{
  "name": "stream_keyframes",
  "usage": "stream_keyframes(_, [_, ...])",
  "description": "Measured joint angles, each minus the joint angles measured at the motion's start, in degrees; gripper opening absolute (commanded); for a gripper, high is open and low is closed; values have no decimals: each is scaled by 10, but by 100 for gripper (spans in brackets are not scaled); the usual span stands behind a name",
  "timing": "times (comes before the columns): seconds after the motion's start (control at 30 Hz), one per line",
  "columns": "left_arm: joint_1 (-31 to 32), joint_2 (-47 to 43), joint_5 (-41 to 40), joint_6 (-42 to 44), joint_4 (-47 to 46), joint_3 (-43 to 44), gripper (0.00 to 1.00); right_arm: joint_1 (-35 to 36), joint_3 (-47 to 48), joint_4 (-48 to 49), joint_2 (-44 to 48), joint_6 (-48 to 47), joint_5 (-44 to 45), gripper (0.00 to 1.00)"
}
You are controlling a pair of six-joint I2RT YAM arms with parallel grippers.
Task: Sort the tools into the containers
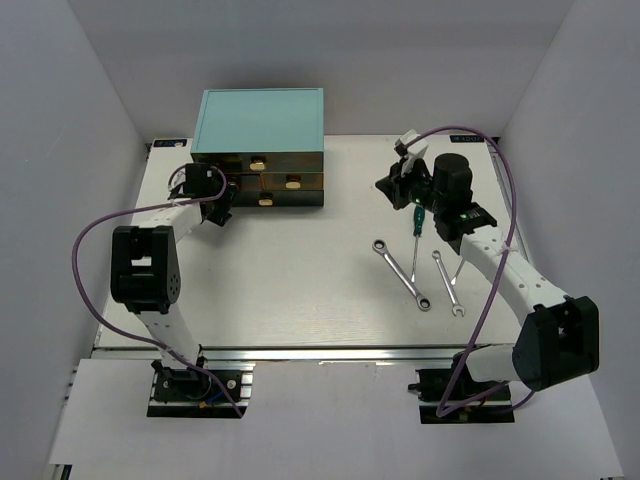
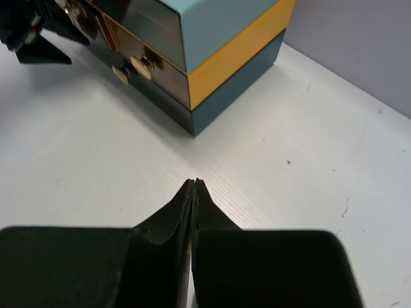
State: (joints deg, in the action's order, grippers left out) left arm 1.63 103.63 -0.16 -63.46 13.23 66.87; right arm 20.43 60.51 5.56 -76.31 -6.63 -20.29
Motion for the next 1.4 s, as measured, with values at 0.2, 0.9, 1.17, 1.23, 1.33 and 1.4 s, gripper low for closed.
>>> stream_keyframes(0.2, [-3, 11, 4, 3, -2, 18, 69, -7, -29, -22, 0, -23, -14, 24])
stream_keyframes(0.9, [-10, -137, 70, 66, -42, -153, 28, -9, -25, -60, -63, -32, -150, 49])
stream_keyframes(1.17, [-10, -129, 70, 58, -76, -122, 43, -9, -5, -61, -91, 0, -160, 49])
stream_keyframes(1.23, [-10, -98, 70, 53, -85, -95, 47, -9, -4, -61, -91, 2, -159, 49])
stream_keyframes(1.33, [-10, -63, 70, 43, -92, -71, 52, -9, -4, -63, -91, 2, -158, 49])
stream_keyframes(1.4, [-10, -47, 69, 39, -93, -58, 57, -9, -4, -68, -90, 2, -157, 49])
